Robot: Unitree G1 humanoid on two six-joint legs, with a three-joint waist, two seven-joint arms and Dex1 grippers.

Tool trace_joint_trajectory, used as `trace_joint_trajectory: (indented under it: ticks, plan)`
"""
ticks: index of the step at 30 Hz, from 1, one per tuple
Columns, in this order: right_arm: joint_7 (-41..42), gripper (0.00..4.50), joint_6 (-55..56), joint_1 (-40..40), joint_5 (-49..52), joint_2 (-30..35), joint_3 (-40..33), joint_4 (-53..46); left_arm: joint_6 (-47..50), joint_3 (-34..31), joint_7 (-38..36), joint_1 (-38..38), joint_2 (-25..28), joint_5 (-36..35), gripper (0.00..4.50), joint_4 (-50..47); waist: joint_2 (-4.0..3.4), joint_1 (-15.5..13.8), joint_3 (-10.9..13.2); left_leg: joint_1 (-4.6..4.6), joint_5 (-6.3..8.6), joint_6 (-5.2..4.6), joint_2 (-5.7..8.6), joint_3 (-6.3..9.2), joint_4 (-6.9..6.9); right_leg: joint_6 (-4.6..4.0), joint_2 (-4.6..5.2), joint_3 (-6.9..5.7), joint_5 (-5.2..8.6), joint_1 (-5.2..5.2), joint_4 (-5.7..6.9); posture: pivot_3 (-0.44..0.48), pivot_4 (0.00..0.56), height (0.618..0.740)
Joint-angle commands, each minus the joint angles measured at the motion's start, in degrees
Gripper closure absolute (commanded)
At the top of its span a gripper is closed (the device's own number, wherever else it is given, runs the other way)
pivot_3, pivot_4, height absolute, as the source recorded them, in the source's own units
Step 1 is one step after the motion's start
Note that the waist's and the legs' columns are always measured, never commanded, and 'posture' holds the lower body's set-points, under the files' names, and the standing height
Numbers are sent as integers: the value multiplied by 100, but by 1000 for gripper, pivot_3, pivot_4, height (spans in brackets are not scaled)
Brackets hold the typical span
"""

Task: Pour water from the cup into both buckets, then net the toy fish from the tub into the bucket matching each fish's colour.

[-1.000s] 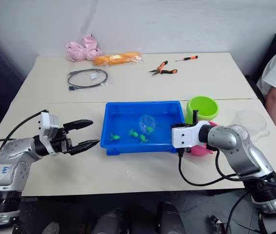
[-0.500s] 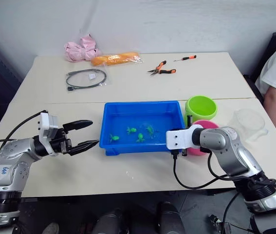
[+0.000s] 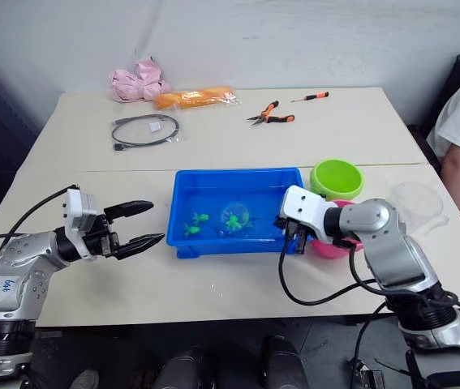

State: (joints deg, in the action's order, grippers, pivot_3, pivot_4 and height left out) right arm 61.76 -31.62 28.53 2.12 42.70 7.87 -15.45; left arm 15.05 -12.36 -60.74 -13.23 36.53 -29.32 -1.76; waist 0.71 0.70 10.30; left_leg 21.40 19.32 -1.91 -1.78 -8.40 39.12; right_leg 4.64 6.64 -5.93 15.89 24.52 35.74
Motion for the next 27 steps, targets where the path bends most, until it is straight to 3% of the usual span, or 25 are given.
trace_joint_trajectory:
  ticks: [1, 8, 13, 17, 19, 27]
  plan:
    - [141, 4500, -60, -88, 422, 357, -576, -289, -80, -61, -12, -37, -10, -141, 61, -203, 0, -19, 0, 2, 1, 0, 0, 1, 0, 0, 0, 0, 0, 0, -7, 0, 150, 740]
    - [-145, 4500, -498, -923, 1469, 324, -1972, -545, -5, 103, 15, -416, -191, -244, 61, -284, 0, -71, 0, 5, 3, 0, 2, 5, 0, 1, 0, 0, -1, -2, -11, 0, 150, 740]
    - [-244, 4500, -42, -1720, 1673, 525, -2926, -458, 402, 350, 294, -906, -481, -412, 61, -557, 1, -87, 0, 7, 3, -3, 4, 5, -1, 3, -3, -1, -2, -5, -10, 0, 150, 740]
    - [-651, 4500, 417, -1789, 1376, 814, -3431, 208, 1259, 297, 1038, -1356, -927, -952, 61, -649, 1, -69, 0, 3, 1, -8, 9, -5, 0, 11, -5, -3, -6, -5, -11, 0, 150, 740]
    - [-829, 4500, 872, -1804, 1163, 940, -3505, 626, 1566, 274, 1310, -1516, -1150, -1174, 61, -666, 1, -72, 0, -6, 0, -8, 9, -5, 0, 11, -5, -1, -7, -13, -11, 0, 150, 740]
    - [-1908, 4500, 2562, -1517, 50, 1122, -3019, 1983, 1109, 862, 1036, -1662, -1222, -645, 61, -571, 0, -53, 0, -13, -8, -1, 7, -18, -1, 11, -27, 5, -6, -11, -8, 0, 150, 740]
